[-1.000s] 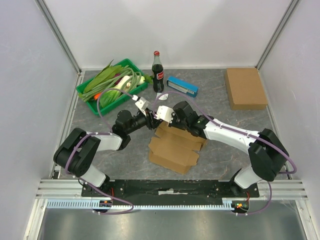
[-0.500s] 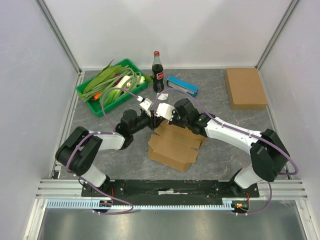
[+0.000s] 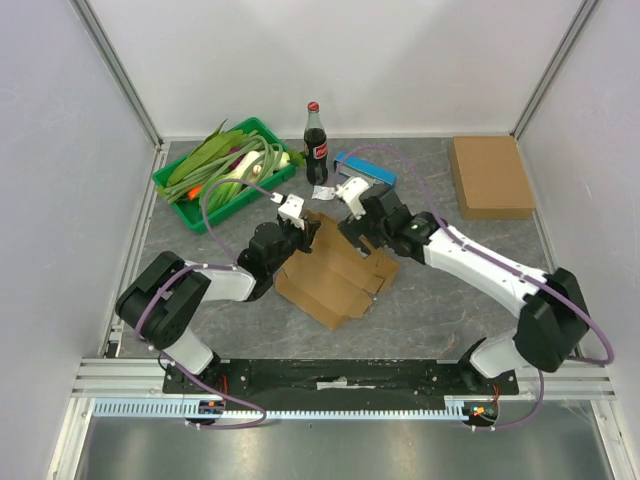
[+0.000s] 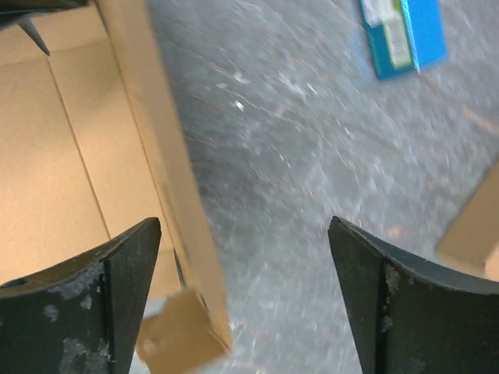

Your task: Fold the paper box

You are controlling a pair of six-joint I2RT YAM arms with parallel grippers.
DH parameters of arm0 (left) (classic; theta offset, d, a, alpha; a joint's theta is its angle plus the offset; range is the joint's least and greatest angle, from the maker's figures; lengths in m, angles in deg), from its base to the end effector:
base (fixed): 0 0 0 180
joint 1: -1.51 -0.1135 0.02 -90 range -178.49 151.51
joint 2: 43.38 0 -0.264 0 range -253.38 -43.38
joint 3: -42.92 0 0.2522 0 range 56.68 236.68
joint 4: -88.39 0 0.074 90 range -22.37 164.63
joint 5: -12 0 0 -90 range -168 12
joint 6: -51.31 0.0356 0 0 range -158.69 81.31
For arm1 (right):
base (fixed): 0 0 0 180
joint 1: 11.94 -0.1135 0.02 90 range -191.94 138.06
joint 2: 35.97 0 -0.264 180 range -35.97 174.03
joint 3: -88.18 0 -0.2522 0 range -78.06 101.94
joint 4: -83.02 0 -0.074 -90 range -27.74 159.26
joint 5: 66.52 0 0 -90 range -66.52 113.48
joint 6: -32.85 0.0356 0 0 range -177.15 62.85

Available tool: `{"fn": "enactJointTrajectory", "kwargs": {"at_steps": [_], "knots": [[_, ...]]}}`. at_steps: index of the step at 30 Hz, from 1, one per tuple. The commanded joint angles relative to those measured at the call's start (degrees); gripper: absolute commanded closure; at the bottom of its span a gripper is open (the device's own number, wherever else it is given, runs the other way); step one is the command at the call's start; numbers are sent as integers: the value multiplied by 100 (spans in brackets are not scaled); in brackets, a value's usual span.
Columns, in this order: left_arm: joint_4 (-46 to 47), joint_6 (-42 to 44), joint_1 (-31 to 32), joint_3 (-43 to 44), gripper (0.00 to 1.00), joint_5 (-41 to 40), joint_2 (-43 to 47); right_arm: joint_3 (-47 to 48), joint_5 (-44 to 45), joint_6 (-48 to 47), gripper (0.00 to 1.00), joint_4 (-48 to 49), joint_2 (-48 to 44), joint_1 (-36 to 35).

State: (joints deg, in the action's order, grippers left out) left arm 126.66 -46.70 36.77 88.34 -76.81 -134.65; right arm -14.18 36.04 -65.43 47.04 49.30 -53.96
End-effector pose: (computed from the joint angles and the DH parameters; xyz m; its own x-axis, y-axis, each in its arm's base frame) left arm 0.2528 -0.1797 0.1820 -0.1894 -0.0367 -0.9812 0.5732 0.8072 -0.1408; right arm 0.2481 0.2131 0.2681 -0.4298 -0.5765 -0.6949 -0.6046 0.7554 -0.2527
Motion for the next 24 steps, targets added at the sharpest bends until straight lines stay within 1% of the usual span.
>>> {"fn": "enactJointTrajectory", "kwargs": {"at_steps": [1,2,3,4,5,6,7,8,9,10,11,12,13,14,16,17,21,24], "knots": [[721,-218,182,-2,98,-1119,-111,782,784,2709,2,-1731,-949,106],[677,-253,261,7,98,-1243,-94,845,688,3039,2,-2107,-1064,124],[668,-262,296,24,98,-1314,-102,907,243,3425,2,-2190,-1283,133],[651,-271,331,42,98,-1462,-102,829,21,4282,2,-2138,-1424,133],[624,-289,419,51,98,-1577,-111,680,-190,4969,2,-1659,-1565,141],[598,-315,463,68,98,-1717,-128,470,-740,5646,2,-1263,-1845,141],[537,-341,490,86,98,-1962,-137,-167,-1016,7149,2,-745,-1978,141],[475,-394,533,112,98,-2052,-146,-539,-1236,7869,2,582,-2084,133],[388,-438,551,130,98,-2131,-146,-882,-1517,8590,2,1222,-2163,133],[404,-473,560,121,98,-2228,-137,-1425,-1450,9423,4,1742,-2147,63],[422,-543,595,104,98,-2263,-120,-1579,-1223,10371,7,2339,-2121,-33],[492,-578,604,60,98,-2298,-111,-1641,-829,10685,8,2388,-2068,-147],[501,-614,622,51,98,-2412,-102,-1589,-155,10984,10,2232,-2024,-340],[492,-640,657,51,98,-2474,-111,-1606,61,11509,19,2283,-1989,-403],[492,-658,692,51,98,-2667,-102,-1598,578,11952,23,2318,-1831,-517],[492,-675,718,51,98,-2711,-93,-1615,677,12441,23,2318,-1769,-518],[668,-676,806,-72,98,-2931,-15,-1782,1055,13235,27,2547,-1401,-518],[782,-710,841,-151,98,-3098,-6,-1730,1293,13534,28,2486,-1163,-483]]}}
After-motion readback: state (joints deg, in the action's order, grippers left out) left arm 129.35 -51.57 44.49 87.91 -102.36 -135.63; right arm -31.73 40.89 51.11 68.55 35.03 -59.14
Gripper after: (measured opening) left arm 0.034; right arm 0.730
